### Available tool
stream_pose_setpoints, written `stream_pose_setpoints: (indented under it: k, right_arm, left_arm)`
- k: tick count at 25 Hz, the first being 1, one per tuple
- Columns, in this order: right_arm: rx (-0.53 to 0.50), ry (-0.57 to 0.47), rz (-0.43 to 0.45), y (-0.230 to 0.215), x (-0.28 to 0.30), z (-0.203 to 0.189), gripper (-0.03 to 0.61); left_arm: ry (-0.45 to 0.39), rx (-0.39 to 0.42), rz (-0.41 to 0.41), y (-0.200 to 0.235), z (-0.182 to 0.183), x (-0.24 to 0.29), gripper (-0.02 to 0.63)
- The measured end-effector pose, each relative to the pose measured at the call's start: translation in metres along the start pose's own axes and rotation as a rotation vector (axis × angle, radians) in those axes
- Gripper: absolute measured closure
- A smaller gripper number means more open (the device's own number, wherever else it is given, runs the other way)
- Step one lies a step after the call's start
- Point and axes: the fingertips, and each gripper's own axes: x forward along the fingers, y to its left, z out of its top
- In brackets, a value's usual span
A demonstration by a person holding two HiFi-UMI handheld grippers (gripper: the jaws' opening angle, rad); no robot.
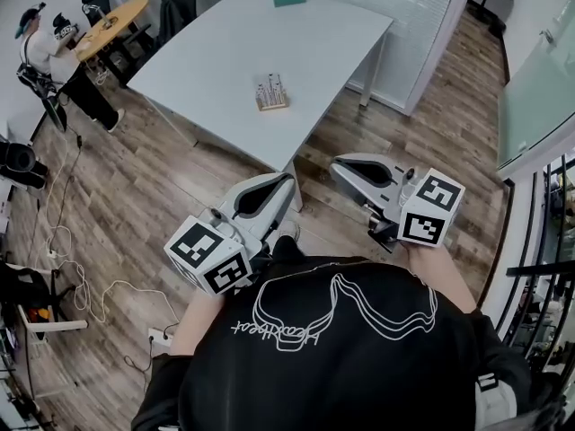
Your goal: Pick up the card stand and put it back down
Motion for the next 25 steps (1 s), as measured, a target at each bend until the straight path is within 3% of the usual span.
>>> stream_pose_setpoints:
  k: [13,19,25]
  right_arm:
    - [0.064,0.020,-0.144,-0.135,0.111,0.019,0.569]
    - [-0.036,0.063,-0.266,-0.198,0.157,0.019,0.569]
    - [-0.061,0.095,-0.342,-0.244,0.186,0.005,0.540]
  left_arm:
    - [0.103,-0.072,0.000,0.178,0.015,0.058,0.595]
    - [0.109,-0.070,0.005,0.261,0.022,0.076,0.595]
    - [0.153,-0.049,-0.003,0.323,0.008,0.089,0.595]
